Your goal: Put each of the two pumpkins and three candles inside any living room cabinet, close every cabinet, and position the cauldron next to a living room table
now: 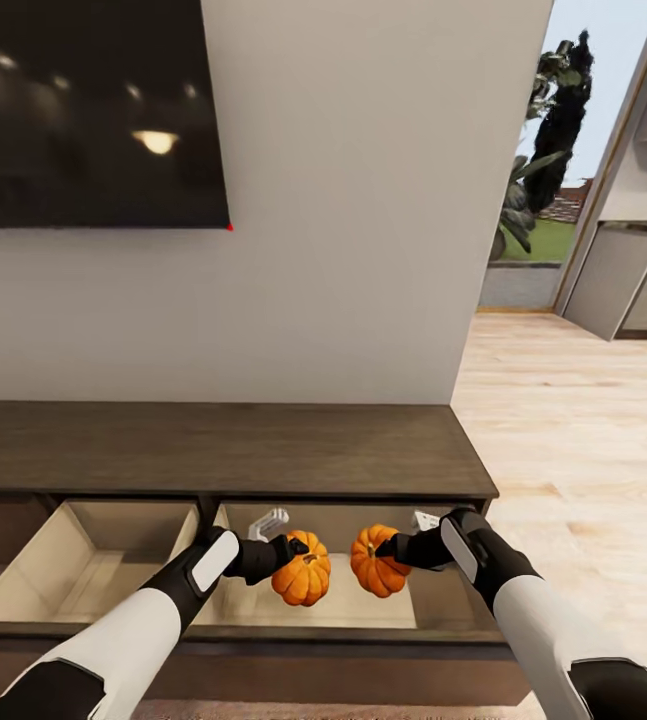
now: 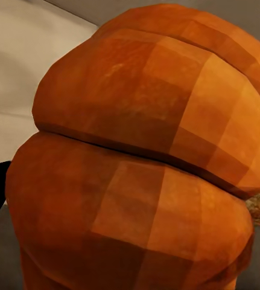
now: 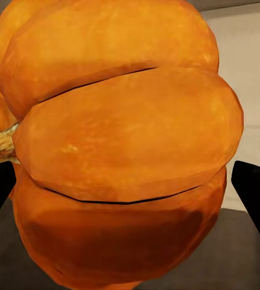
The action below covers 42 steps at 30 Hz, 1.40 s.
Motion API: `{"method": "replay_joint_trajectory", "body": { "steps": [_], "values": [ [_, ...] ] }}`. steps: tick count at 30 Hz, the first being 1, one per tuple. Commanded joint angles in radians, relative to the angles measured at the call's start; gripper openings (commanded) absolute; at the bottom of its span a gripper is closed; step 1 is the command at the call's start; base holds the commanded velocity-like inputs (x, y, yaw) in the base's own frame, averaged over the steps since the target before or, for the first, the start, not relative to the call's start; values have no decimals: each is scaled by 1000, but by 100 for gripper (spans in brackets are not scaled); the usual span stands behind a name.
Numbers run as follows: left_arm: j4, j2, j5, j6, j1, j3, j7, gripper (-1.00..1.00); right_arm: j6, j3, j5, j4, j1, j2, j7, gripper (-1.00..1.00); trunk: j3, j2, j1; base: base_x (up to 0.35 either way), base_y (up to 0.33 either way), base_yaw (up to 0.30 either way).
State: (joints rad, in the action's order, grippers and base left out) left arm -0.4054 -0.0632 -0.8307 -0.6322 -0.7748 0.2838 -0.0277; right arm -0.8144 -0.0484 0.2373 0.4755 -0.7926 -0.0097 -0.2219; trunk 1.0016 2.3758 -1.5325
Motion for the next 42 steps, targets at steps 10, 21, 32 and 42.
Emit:
{"method": "replay_joint_trajectory", "body": {
  "steps": [10,21,32,42],
  "values": [
    [-1,2,4,-8,-9,4,-1,-100,-3,-4,7,-36,-1,-2,58,-100,17,0,0,0,0,0],
    [0,2,4,-11,-12,5,-1,-100,-3,-4,8,-38,-1,-2,64,-100,35,0,0,0,0,0],
    [-1,7,4,-14,-34,4,-1,-100,63,0,9,-38,-3,-1,64,-100,53,0,0,0,0,0],
    [0,7,5,-9,-35,3,-1,-100,69,0,10,-38,-4,-1,64,-100,69,0,0,0,0,0]
  ]
}}
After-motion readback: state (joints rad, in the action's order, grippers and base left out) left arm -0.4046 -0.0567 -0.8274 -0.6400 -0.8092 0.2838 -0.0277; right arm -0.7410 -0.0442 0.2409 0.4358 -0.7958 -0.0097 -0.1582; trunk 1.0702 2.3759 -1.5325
